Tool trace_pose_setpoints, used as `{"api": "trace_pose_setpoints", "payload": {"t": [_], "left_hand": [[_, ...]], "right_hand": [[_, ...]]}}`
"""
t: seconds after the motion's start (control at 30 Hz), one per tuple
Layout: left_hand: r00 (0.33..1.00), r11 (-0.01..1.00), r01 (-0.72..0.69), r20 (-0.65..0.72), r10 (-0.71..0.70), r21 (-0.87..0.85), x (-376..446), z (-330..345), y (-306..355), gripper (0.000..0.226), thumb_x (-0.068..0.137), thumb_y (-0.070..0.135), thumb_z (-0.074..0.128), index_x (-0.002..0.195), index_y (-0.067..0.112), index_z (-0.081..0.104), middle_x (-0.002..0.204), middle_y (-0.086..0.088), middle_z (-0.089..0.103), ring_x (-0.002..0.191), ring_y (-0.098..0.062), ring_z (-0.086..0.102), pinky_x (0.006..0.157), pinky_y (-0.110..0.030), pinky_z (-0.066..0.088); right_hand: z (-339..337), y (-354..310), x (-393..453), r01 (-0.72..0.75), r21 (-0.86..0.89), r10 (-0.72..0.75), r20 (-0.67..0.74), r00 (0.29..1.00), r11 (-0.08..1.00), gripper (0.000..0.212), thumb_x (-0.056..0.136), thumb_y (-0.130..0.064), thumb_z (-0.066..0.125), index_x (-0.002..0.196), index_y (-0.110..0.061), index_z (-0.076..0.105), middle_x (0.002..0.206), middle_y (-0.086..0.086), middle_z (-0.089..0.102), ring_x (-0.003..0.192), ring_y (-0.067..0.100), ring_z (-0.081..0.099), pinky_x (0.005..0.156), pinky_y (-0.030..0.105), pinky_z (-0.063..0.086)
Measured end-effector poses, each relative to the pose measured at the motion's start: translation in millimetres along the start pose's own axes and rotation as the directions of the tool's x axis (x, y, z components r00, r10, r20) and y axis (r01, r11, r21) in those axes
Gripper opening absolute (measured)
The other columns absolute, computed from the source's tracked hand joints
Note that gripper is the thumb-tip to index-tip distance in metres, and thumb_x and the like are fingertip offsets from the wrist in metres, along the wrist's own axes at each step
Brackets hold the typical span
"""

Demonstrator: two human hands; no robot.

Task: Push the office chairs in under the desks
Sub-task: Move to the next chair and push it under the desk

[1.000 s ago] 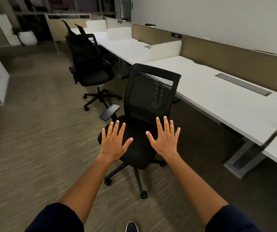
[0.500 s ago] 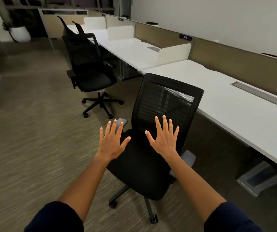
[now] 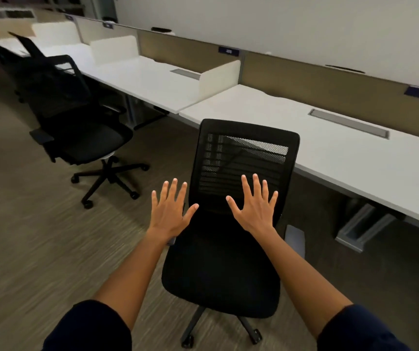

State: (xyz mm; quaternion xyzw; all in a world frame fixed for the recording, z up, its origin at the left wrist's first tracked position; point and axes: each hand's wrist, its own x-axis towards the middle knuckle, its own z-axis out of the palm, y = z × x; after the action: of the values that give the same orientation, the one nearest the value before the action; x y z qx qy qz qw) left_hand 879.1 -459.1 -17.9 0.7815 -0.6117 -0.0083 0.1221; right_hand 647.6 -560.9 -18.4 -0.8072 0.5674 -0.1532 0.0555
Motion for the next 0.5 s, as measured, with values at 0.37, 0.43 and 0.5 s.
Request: {"api": "trace_pose_setpoints", "payload": {"t": [0.37,0.43,0.5], "left_hand": [[0.988,0.989,-0.148,0.031,0.148,-0.017,94.2,5.6,12.8,0.081,0.094,0.068,0.021,0.160,0.024,0.010,0.169,-0.008,0.004,0.155,-0.029,-0.002,0.122,-0.058,0.004],[0.986,0.987,-0.161,0.039,0.161,-0.004,110.7,6.7,18.1,0.082,0.093,0.068,0.019,0.160,0.024,0.010,0.169,-0.007,0.004,0.155,-0.028,-0.002,0.122,-0.058,0.004],[0.985,0.986,-0.166,0.038,0.166,-0.001,127.0,5.9,21.8,0.082,0.092,0.069,0.018,0.160,0.024,0.009,0.169,-0.007,0.003,0.155,-0.028,-0.002,0.122,-0.058,0.004]], "right_hand": [[-3.0,6.8,70.8,-0.113,-0.016,0.112,-0.051,0.992,0.994,0.084,0.094,-0.076,0.026,0.162,-0.033,0.006,0.172,0.006,0.000,0.157,0.035,0.000,0.121,0.065,0.002],[-3.4,9.0,87.6,-0.125,-0.001,0.125,-0.056,0.991,0.992,0.084,0.094,-0.076,0.027,0.163,-0.033,0.006,0.172,0.005,0.000,0.157,0.035,-0.001,0.121,0.065,0.001],[-4.0,12.2,104.1,-0.129,0.005,0.129,-0.051,0.990,0.992,0.084,0.094,-0.076,0.027,0.163,-0.032,0.006,0.172,0.005,-0.001,0.157,0.035,-0.001,0.121,0.065,0.001]]}}
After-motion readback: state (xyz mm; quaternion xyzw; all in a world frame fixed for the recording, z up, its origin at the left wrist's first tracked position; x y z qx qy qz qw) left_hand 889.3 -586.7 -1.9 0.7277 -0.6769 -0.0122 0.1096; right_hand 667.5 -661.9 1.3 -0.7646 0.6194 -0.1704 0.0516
